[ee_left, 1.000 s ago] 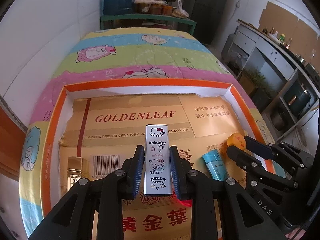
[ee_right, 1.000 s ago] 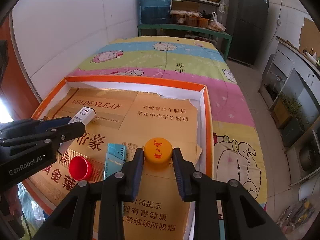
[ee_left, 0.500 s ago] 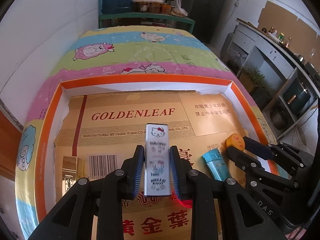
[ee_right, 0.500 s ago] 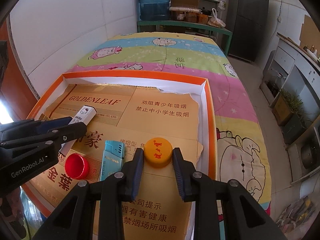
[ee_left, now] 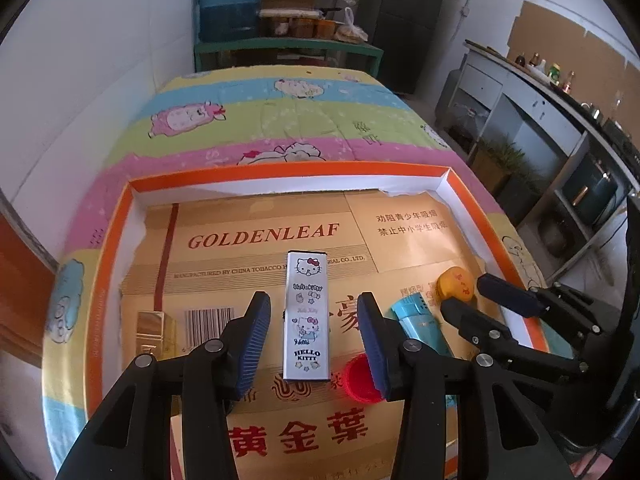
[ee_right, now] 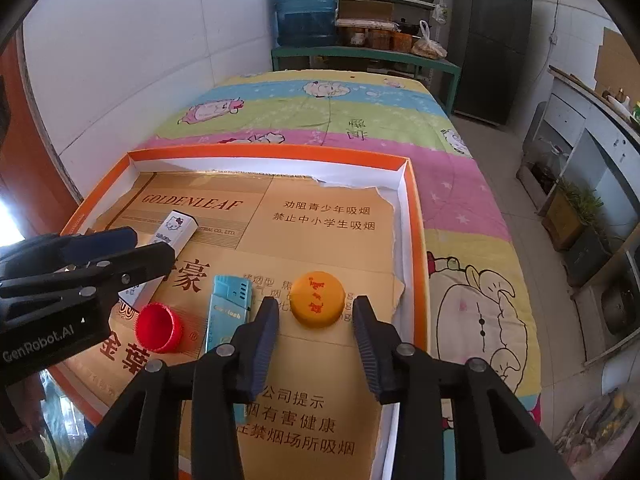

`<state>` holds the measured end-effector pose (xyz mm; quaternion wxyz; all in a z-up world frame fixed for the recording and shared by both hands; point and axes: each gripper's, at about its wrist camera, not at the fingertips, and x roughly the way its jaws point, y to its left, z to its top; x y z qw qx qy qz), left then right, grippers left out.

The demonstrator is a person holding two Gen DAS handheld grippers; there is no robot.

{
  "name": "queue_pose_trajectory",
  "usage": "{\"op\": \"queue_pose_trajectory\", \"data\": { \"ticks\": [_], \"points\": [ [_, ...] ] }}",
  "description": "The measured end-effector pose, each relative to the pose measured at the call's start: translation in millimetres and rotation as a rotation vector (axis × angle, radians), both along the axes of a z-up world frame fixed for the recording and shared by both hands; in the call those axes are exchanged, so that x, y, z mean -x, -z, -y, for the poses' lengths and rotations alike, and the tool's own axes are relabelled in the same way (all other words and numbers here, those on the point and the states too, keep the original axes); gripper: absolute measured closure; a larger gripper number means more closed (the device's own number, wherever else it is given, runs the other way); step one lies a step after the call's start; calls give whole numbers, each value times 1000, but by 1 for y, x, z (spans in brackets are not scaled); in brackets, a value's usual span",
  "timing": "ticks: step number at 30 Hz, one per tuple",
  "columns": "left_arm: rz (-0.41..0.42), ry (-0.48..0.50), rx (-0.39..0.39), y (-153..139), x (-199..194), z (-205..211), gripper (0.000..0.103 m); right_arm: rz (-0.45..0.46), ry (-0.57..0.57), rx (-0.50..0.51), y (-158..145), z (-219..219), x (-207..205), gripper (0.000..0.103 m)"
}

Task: Organize rigid objects
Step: 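Open the left tool to release the box while the right tool releases the yellow cap, then withdraw both open tools from the tray back over the quilt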

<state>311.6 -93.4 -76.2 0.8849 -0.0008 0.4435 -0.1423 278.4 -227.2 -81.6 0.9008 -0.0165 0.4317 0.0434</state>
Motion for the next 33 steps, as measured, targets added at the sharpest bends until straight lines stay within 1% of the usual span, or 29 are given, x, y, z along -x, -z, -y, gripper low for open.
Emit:
{"op": "queue_pose_trajectory", "data": {
  "ticks": [12,30,32,33],
  "points": [
    [34,-6,18,-18,27,-11,57,22,3,-19,-14,-1,21,64],
    [84,-17,14,-38,71,-26,56,54,-8,-32,-37,-13,54,64],
    [92,-18,15,-40,76,-28,47,58,-10,-42,-39,-13,57,64],
    [96,-20,16,-41,78,-29,39,59,-11,-46,-40,-13,58,64]
  ]
}}
